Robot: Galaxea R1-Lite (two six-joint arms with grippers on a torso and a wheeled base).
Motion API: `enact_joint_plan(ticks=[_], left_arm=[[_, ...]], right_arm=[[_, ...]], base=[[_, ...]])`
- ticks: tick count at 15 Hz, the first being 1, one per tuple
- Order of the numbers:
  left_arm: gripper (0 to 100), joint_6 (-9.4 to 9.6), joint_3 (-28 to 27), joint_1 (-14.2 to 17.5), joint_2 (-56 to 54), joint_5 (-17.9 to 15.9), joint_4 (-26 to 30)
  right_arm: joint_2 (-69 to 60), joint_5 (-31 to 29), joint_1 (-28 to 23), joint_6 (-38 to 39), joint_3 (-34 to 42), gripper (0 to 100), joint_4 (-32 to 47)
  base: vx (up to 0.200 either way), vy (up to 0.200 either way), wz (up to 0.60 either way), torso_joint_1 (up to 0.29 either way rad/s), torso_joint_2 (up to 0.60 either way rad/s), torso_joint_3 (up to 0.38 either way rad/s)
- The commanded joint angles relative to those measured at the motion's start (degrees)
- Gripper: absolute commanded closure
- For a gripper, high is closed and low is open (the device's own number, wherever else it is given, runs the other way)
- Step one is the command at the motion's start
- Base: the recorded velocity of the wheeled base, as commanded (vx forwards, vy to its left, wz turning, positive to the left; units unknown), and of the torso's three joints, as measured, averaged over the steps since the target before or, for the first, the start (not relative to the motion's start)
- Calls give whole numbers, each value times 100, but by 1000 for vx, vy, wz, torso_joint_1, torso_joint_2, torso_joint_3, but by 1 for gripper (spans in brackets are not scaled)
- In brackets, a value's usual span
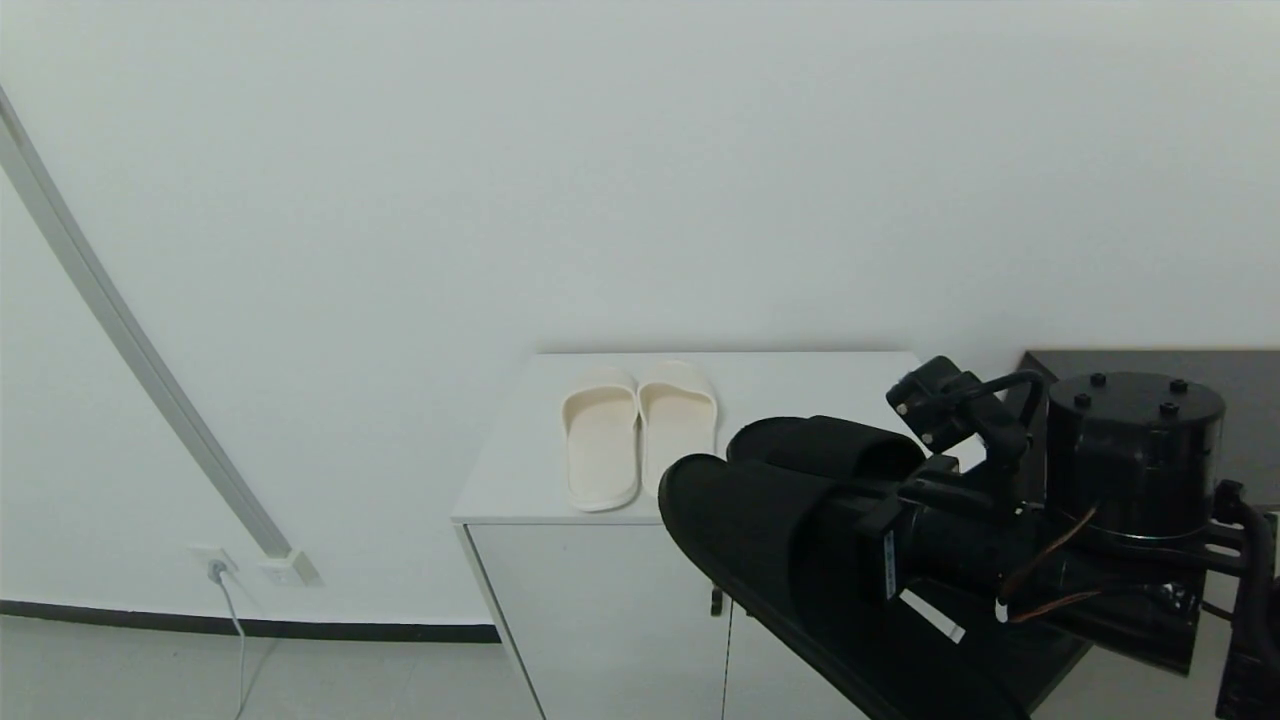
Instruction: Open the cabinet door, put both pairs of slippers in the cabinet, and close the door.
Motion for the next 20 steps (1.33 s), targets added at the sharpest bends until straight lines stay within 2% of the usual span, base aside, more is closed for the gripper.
enact_joint_plan(ticks=[1,5,20], left_arm=[[100,-2,0,0,7,6,-2],[100,-2,0,0,7,6,-2],[100,-2,0,0,7,6,-2]], right_arm=[[-23,-1,3,-3,21,100,-1],[-23,-10,-6,-3,29,100,8],[30,-10,-59,-38,135,100,8]], base=[[-200,0,0,12,2,-2],[-200,0,0,-2,-1,0],[0,0,0,-17,36,20]])
